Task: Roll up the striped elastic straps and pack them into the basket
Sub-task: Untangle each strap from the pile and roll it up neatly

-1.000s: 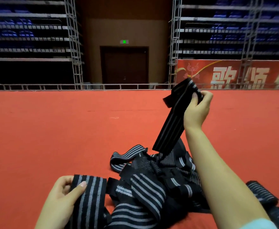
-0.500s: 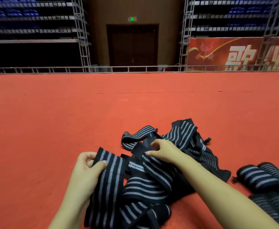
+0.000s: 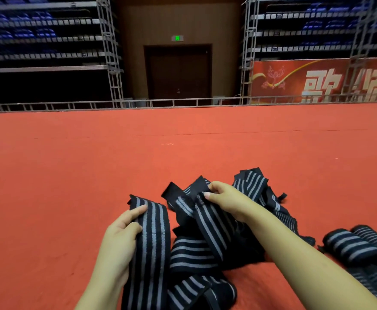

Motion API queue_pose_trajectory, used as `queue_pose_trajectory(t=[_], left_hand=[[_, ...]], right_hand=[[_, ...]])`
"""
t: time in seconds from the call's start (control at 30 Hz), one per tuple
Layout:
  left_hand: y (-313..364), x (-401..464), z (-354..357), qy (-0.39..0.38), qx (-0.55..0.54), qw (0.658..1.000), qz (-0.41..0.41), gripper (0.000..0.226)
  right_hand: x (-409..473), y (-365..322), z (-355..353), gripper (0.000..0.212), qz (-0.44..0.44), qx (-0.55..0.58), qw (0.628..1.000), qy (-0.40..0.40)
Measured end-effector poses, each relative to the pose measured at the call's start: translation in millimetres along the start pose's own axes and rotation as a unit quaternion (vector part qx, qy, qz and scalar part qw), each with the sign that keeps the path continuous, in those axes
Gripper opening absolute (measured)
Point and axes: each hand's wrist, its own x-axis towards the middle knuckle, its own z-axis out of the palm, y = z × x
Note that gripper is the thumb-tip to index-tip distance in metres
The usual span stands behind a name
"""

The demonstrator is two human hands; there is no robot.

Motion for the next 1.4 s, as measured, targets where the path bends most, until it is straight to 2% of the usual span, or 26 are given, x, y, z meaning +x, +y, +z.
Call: queue_pose_trajectory(t=[0.07, 0.13, 0.23, 0.33, 0.4, 0.47, 0.5, 0.53, 0.57, 0.63, 0.73, 0.8, 0.87, 0.93, 1.13, 1.2, 1.33, 1.4], left_hand=[[3.2, -0.3, 2.7, -0.006, -0.009, 1.000, -0.001, 0.047], [2.5, -0.5, 4.1, -0.010, -0.015, 1.000, -0.002, 0.045], [-0.9, -1.7, 5.9, 0.000, -0.017, 1.000, -0.001, 0.043], [-1.1, -0.5, 3.9, 0.006, -0.001, 1.000, 0.027, 0.045], [0.3, 3.6, 2.3, -0.002, 0.024, 0.998, 0.056, 0.048], [2.1, 7.3, 2.7, -0.004, 0.053, 0.995, 0.081, 0.051], [3.5, 8.0, 3.7, -0.003, 0.063, 0.994, 0.093, 0.051], [4.4, 8.3, 4.6, -0.005, 0.072, 0.992, 0.101, 0.049], [4.5, 8.1, 6.0, -0.010, 0.080, 0.991, 0.110, 0.047], [2.5, 7.0, 8.4, -0.026, 0.088, 0.989, 0.120, 0.042], [-3.3, 6.2, 8.8, -0.032, 0.068, 0.990, 0.116, 0.033], [-4.2, 6.2, 6.6, -0.025, 0.052, 0.992, 0.113, 0.028], [1.5, 3.7, 5.1, -0.018, 0.034, 0.991, 0.128, 0.024], [11.5, 1.1, 3.5, -0.001, 0.012, 0.987, 0.158, 0.022], [35.6, 5.0, -8.4, 0.059, -0.093, 0.978, 0.177, 0.010], [39.3, 2.4, -10.4, 0.046, -0.147, 0.978, 0.142, 0.020], [38.4, -9.7, -16.1, -0.017, -0.258, 0.966, 0.023, 0.036], [34.4, -12.3, -20.2, -0.029, -0.302, 0.953, -0.020, 0.031]], right_hand=[[-3.2, 4.6, 2.0, 0.013, 0.021, 0.038, 0.999, -0.022], [-5.3, 7.7, 5.2, 0.008, 0.023, 0.126, 0.990, -0.065], [-10.1, 1.1, 6.1, 0.007, 0.003, 0.314, 0.945, -0.096], [-10.9, -6.6, 5.0, 0.004, -0.004, 0.341, 0.937, -0.079], [-11.5, -11.8, 7.5, 0.005, 0.002, 0.259, 0.963, -0.070], [-11.8, -15.4, 8.4, 0.012, -0.005, 0.011, 1.000, 0.001], [-12.1, -17.4, 9.2, 0.015, -0.016, -0.103, 0.994, 0.040], [-12.7, -19.9, 11.1, 0.018, -0.023, -0.142, 0.988, 0.064], [-14.2, -22.9, 13.5, 0.021, -0.025, -0.114, 0.991, 0.070], [-17.2, -27.5, 17.7, 0.026, -0.022, 0.055, 0.998, 0.038], [-26.1, -38.9, 17.0, 0.031, -0.052, 0.270, 0.961, -0.031], [-32.0, -51.0, 13.3, 0.030, -0.091, 0.345, 0.931, -0.080], [-35.6, -61.8, 10.5, 0.016, -0.121, 0.369, 0.914, -0.116], [-39.8, -73.2, 12.1, 0.004, -0.133, 0.362, 0.914, -0.129], [-49.2, -99.1, 28.8, 0.018, -0.085, 0.398, 0.906, -0.118], [-57.4, -99.6, 41.3, 0.012, -0.066, 0.406, 0.905, -0.111], [-77.6, -89.1, 68.3, 0.009, -0.064, 0.419, 0.903, -0.062], [-87.4, -82.6, 79.8, 0.014, -0.069, 0.410, 0.908, -0.045]])
